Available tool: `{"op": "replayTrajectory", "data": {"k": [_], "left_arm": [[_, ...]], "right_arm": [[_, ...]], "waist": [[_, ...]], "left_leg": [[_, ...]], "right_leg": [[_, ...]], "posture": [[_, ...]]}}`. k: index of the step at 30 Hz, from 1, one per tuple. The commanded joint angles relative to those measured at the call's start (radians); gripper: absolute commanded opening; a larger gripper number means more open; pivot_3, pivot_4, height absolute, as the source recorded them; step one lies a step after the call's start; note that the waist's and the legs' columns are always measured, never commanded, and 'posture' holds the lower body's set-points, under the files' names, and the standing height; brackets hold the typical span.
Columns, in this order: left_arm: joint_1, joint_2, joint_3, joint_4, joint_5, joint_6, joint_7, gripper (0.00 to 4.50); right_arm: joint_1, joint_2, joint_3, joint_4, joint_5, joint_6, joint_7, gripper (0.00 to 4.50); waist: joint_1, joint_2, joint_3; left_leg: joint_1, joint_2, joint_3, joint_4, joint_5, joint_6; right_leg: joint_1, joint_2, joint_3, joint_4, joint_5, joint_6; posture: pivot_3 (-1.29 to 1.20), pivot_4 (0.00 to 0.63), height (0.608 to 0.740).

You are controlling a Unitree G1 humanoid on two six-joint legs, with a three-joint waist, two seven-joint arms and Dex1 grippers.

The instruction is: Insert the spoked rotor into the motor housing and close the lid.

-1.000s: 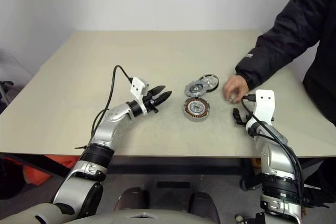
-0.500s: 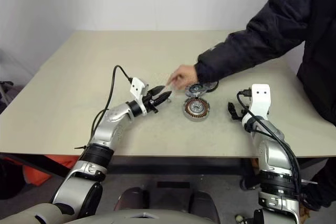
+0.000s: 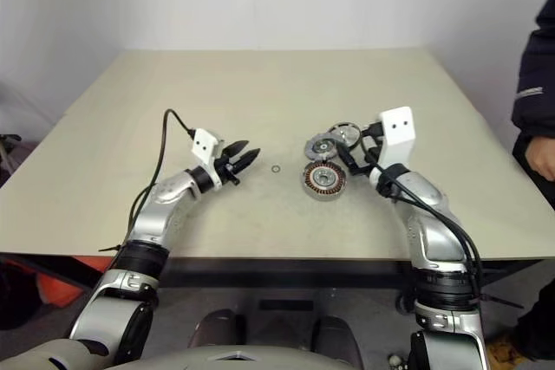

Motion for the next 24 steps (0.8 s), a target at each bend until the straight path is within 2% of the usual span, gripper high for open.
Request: {"op": "replayTrajectory", "data": {"k": [1,8,12,20,24], "left_arm": [[0.010,0.052,0.024,-0.062,-0.012,-0.011,-0.029,2.07],[0.021,0.149,-0.048,-0.136,-0.018,0.046,-0.204,2.07],[-0.056,0.181,-0.108,-0.061,0.017,0.041,-0.312,2.07],[-0.235,0.106,-0.140,0.246,0.070,-0.004,-0.347,2.07],[-0.301,0.070,-0.151,0.382,0.097,-0.039,-0.366,2.07]], "right_arm": [[-0.034,-0.011,0.018,-0.011,-0.009,-0.070,0.028,4.50],[-0.051,-0.042,0.023,0.012,0.002,-0.105,0.092,4.50],[-0.063,-0.054,0.023,0.039,-0.018,-0.135,0.090,4.50],[-0.026,-0.052,0.008,0.005,-0.019,-0.143,0.066,4.50],[0.029,-0.075,-0.007,-0.042,0.014,-0.121,0.098,4.50]], "waist": [[0.000,0.000,0.000],[0.002,0.000,0.000],[0.002,0.000,0.000],[0.001,0.000,0.000],[0.005,0.000,0.000]], "left_leg": [[0.000,0.000,0.000,0.000,0.000,0.000],[-0.001,0.000,0.000,0.000,0.000,0.000],[0.000,0.000,0.000,0.000,0.001,-0.001],[0.000,-0.001,0.000,0.000,0.001,-0.002],[-0.002,-0.001,0.000,0.000,0.002,-0.003]], "right_leg": [[0.000,0.000,0.000,0.000,0.000,0.000],[0.000,0.000,0.000,0.000,0.000,0.000],[0.000,0.000,0.000,0.000,0.000,0.000],[0.000,0.000,0.000,0.001,0.000,0.000],[-0.001,0.000,0.000,0.000,0.000,0.000]], "posture": [[0.00,0.000,0.740],[0.00,0.000,0.740],[0.00,0.000,0.740],[0.00,0.000,0.740],[0.00,0.000,0.740]]}}
